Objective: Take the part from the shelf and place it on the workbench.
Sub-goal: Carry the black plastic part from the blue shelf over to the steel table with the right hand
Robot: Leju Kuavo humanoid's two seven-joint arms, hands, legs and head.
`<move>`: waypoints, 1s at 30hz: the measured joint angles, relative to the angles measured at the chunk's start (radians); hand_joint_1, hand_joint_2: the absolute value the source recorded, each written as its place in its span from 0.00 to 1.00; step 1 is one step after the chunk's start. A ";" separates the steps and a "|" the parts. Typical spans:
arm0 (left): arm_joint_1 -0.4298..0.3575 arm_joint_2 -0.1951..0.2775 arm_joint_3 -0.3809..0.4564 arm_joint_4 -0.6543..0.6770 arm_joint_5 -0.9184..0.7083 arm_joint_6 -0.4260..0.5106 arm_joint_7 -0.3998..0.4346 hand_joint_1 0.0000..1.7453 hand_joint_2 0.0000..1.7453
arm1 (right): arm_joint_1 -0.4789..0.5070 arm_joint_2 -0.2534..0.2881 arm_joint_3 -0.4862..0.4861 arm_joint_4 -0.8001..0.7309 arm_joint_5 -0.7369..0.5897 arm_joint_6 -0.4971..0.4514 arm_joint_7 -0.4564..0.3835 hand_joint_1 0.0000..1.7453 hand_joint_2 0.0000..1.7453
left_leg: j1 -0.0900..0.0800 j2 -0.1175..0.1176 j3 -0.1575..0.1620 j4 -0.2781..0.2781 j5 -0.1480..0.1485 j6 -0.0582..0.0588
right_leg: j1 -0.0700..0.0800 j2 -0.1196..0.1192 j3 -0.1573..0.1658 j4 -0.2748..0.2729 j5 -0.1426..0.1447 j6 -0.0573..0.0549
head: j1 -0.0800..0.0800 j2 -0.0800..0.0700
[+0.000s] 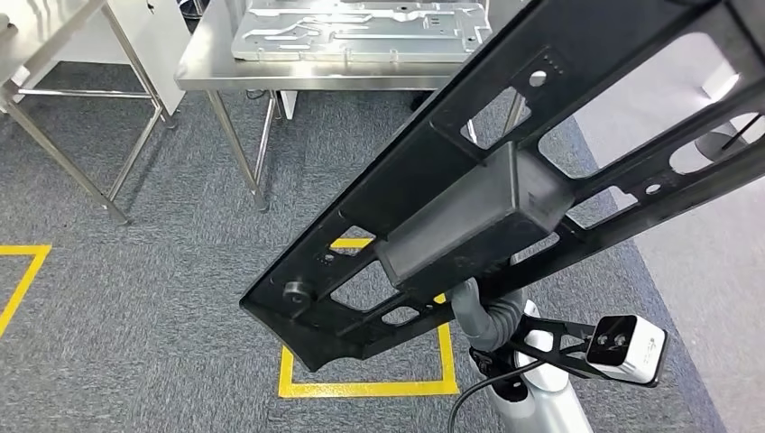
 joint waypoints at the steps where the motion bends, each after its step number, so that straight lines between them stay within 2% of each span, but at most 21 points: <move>1: 0.000 0.000 0.000 0.000 0.000 0.000 0.000 0.00 1.00 | -0.002 0.000 0.000 -0.002 0.000 0.000 0.000 1.00 1.00 | 0.002 0.000 0.008 -0.001 -0.002 0.004 | -0.003 -0.002 -0.016 0.032 -0.017 0.006 | 0.000 0.000; 4: 0.000 0.000 0.000 0.000 -0.001 -0.001 -0.001 0.00 1.00 | -0.003 -0.001 -0.001 -0.004 -0.002 0.000 0.002 1.00 1.00 | 0.002 0.001 0.022 -0.002 -0.015 0.006 | -0.014 -0.005 -0.130 0.214 -0.088 0.022 | 0.000 0.000; 5: 0.000 0.000 0.000 0.000 0.000 -0.001 -0.001 0.00 1.00 | -0.002 -0.001 -0.001 -0.004 -0.003 0.000 0.004 1.00 1.00 | 0.003 0.001 0.029 -0.002 -0.022 0.004 | -0.017 -0.006 -0.162 0.254 -0.093 0.025 | 0.000 0.000; 6: 0.001 0.000 0.000 0.000 0.000 -0.001 -0.001 0.00 1.00 | -0.002 -0.002 -0.001 -0.004 -0.004 0.000 0.006 1.00 1.00 | 0.003 0.001 0.039 -0.002 -0.029 0.003 | -0.020 -0.008 -0.174 0.252 -0.078 0.026 | 0.000 0.000; 7: 0.002 0.000 0.000 0.000 0.000 -0.001 -0.001 0.00 1.00 | -0.002 -0.002 -0.001 -0.004 -0.005 0.000 0.007 1.00 1.00 | 0.004 0.000 0.052 -0.002 -0.038 0.000 | -0.022 -0.010 -0.166 0.214 -0.047 0.026 | 0.000 0.000; 9: 0.002 0.000 0.000 0.000 0.001 -0.001 -0.001 0.00 1.00 | -0.002 -0.002 -0.001 -0.004 -0.006 0.000 0.008 1.00 1.00 | 0.006 0.000 0.078 -0.002 -0.059 -0.007 | -0.022 -0.017 -0.122 0.078 0.038 0.023 | 0.000 0.000; 10: 0.001 0.000 0.000 0.000 0.002 -0.001 -0.001 0.00 1.00 | -0.002 -0.002 0.000 -0.004 -0.007 0.001 0.009 1.00 1.00 | 0.006 0.000 0.088 -0.003 -0.069 -0.012 | -0.019 -0.020 -0.104 0.026 0.060 0.019 | 0.000 0.000; 11: 0.001 0.000 0.000 0.000 0.003 0.000 -0.001 0.00 1.00 | -0.002 -0.002 0.000 -0.005 -0.008 0.001 0.010 1.00 1.00 | 0.005 0.001 0.096 -0.007 -0.078 -0.019 | -0.015 -0.022 -0.094 -0.004 0.070 0.012 | 0.001 0.000; 13: -0.001 0.000 0.001 0.000 0.005 0.000 -0.002 0.00 1.00 | -0.002 -0.002 0.000 -0.006 -0.011 0.003 0.011 1.00 1.00 | 0.004 0.004 0.118 -0.015 -0.085 -0.033 | -0.009 -0.021 -0.080 -0.017 0.054 -0.005 | 0.001 0.000; 15: -0.005 0.000 0.001 0.000 0.007 0.001 -0.003 0.00 1.00 | -0.002 -0.001 0.000 -0.009 -0.012 0.005 0.011 1.00 1.00 | 0.007 0.004 0.122 0.014 -0.077 -0.042 | -0.011 -0.017 -0.049 -0.031 0.044 -0.021 | 0.001 0.000; 16: -0.008 0.000 0.001 0.000 0.008 0.001 -0.004 0.00 1.00 | -0.003 0.000 0.000 -0.010 -0.012 0.006 0.011 1.00 1.00 | 0.008 0.004 0.101 0.056 -0.073 -0.045 | -0.012 -0.016 -0.033 -0.036 0.036 -0.028 | 0.001 0.000; 17: -0.009 -0.001 0.000 0.000 0.009 0.001 -0.004 0.00 1.00 | -0.003 0.001 0.000 -0.011 -0.012 0.006 0.011 1.00 1.00 | 0.010 0.003 0.065 0.118 -0.078 -0.047 | -0.012 -0.016 -0.016 -0.040 0.027 -0.033 | 0.001 0.000; 19: -0.005 -0.002 0.001 0.000 0.009 0.002 -0.005 0.00 1.00 | -0.001 0.002 0.000 -0.011 -0.010 0.008 0.011 1.00 1.00 | 0.009 0.002 -0.029 0.239 -0.129 -0.051 | -0.008 -0.013 0.011 -0.041 0.003 -0.040 | 0.001 0.000; 20: -0.002 -0.001 0.001 0.000 0.010 0.002 -0.005 0.00 1.00 | 0.000 0.002 0.000 -0.010 -0.008 0.010 0.011 1.00 1.00 | 0.009 0.002 -0.070 0.271 -0.164 -0.052 | -0.006 -0.010 0.027 -0.041 -0.010 -0.041 | 0.000 0.000; 21: 0.001 -0.001 0.001 0.000 0.010 0.003 -0.005 0.00 1.00 | 0.001 0.002 0.000 -0.010 -0.006 0.012 0.011 1.00 1.00 | 0.008 0.002 -0.097 0.274 -0.188 -0.052 | -0.005 -0.007 0.045 -0.041 -0.024 -0.042 | 0.000 0.000; 22: 0.003 0.000 0.001 0.000 0.010 0.003 -0.005 0.00 1.00 | 0.001 0.002 -0.001 -0.010 -0.005 0.013 0.010 1.00 1.00 | 0.008 0.002 -0.111 0.247 -0.188 -0.049 | -0.003 -0.004 0.066 -0.041 -0.040 -0.042 | 0.000 0.000; 23: 0.004 0.000 0.001 0.000 0.010 0.003 -0.005 0.00 1.00 | 0.001 0.002 -0.001 -0.010 -0.003 0.015 0.010 1.00 1.00 | 0.006 0.002 -0.116 0.197 -0.153 -0.044 | -0.002 -0.003 0.087 -0.041 -0.056 -0.041 | 0.001 0.000; 25: 0.007 0.001 0.002 0.000 0.010 0.003 -0.005 0.00 1.00 | 0.002 0.002 -0.001 -0.008 0.000 0.018 0.011 1.00 1.00 | 0.000 0.000 -0.112 0.096 -0.018 -0.030 | 0.001 0.000 0.124 -0.042 -0.087 -0.037 | 0.000 0.000; 26: 0.009 0.001 0.002 0.000 0.010 0.004 -0.005 0.00 1.00 | 0.002 0.002 0.000 -0.007 0.001 0.018 0.011 1.00 1.00 | -0.004 -0.001 -0.107 0.068 0.034 -0.023 | 0.002 0.002 0.137 -0.043 -0.100 -0.033 | 0.000 0.000; 27: 0.011 0.002 0.002 0.000 0.010 0.004 -0.005 0.00 1.00 | 0.003 0.003 0.000 -0.006 0.001 0.019 0.011 1.00 1.00 | -0.007 -0.001 -0.103 0.058 0.061 -0.017 | 0.002 0.003 0.146 -0.042 -0.108 -0.027 | 0.000 0.000; 30: 0.006 0.003 0.003 0.000 0.010 0.004 -0.006 0.00 1.00 | -0.001 0.004 -0.001 -0.006 0.001 0.016 0.012 1.00 1.00 | -0.005 -0.004 -0.075 0.037 0.050 -0.002 | 0.000 0.001 0.138 0.000 -0.096 -0.006 | 0.000 0.000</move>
